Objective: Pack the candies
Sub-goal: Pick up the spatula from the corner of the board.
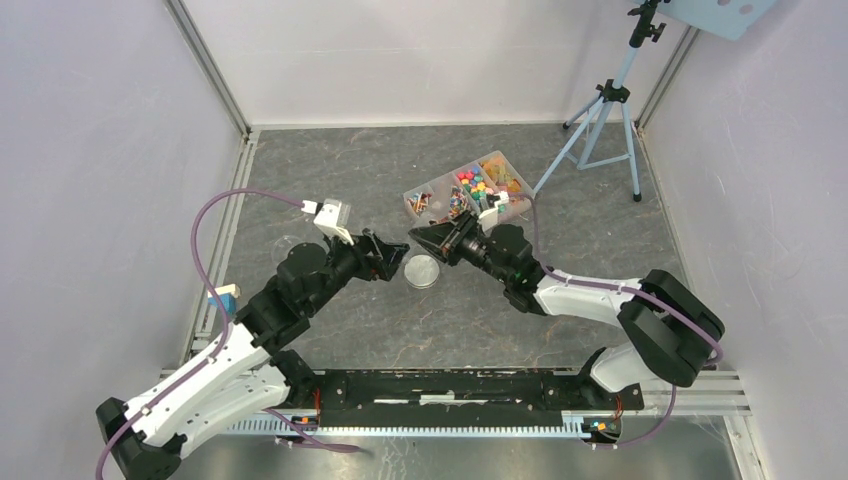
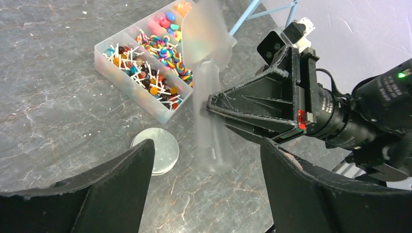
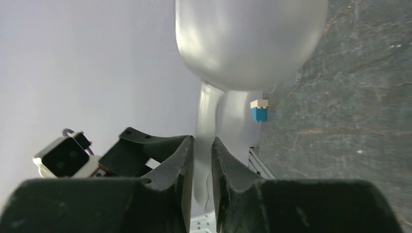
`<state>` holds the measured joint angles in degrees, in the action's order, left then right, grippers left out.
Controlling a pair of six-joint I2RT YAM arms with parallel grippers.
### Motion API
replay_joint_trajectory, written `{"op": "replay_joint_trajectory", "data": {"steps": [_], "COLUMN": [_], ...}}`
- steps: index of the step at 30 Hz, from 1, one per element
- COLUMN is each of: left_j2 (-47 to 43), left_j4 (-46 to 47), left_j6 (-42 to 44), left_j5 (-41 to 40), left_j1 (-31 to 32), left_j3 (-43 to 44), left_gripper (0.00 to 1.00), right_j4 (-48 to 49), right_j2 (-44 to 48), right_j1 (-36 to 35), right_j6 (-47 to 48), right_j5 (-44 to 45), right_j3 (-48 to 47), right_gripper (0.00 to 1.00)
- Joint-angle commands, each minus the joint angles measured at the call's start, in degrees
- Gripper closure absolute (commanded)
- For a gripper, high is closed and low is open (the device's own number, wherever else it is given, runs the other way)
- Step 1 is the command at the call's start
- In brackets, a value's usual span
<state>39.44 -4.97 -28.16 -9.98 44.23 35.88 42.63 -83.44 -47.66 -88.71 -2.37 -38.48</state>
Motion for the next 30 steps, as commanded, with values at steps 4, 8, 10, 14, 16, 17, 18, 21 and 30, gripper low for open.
{"op": "replay_joint_trajectory", "data": {"steps": [4, 8, 10, 14, 16, 17, 18, 21, 30], "left_j2": [1.24, 8.59, 12.31, 17.43, 18.23, 18.22, 17.96, 17.25, 18.56], "left_j4": [-16.24, -26.13, -30.09, -32.27, -32.72, -32.61, -32.64, -33.37, -27.91], "left_j6": [-1.49, -1.55, -1.5, -0.7, -0.82, -0.84, -0.68, -1.66, -14.21], "left_j5": [-1.16, -1.8, -1.95, 3.5, 5.54, 6.66, 8.11, 12.42, 26.27], "left_j1": [0.04, -0.02, -0.06, -0.5, -0.6, -0.68, -0.87, -2.18, -9.25], "left_j3": [11.68, 21.88, 26.81, 32.46, 34.3, 34.94, 35.55, 37.59, 33.12], "left_gripper": [0.14, 0.15, 0.15, 0.16, 0.16, 0.15, 0.15, 0.15, 0.24], "right_j4": [18.71, 18.25, 15.85, 0.48, -0.65, 0.1, 0.57, 1.15, -3.2], "right_j2": [1.2, 2.48, 5.41, 12.26, 14.49, 15.58, 16.57, 18.97, 19.29], "right_j1": [4.74, 5.12, 5.14, 5.16, 5.27, 5.25, 5.22, 5.21, 5.23], "right_j6": [10.49, 16.12, 19.58, 30.63, 31.57, 31.37, 31.19, 31.06, 35.72], "right_j5": [-20.82, -34.19, -36.38, -36.34, -37.97, -39.2, -40.28, -42.28, -43.5], "right_j3": [6.2, 6.9, 8.73, 10.01, 11.17, 11.92, 12.52, 13.93, 12.53], "right_gripper": [1.0, 1.0, 1.0, 1.0, 1.0, 1.0, 1.0, 1.0, 1.0]}}
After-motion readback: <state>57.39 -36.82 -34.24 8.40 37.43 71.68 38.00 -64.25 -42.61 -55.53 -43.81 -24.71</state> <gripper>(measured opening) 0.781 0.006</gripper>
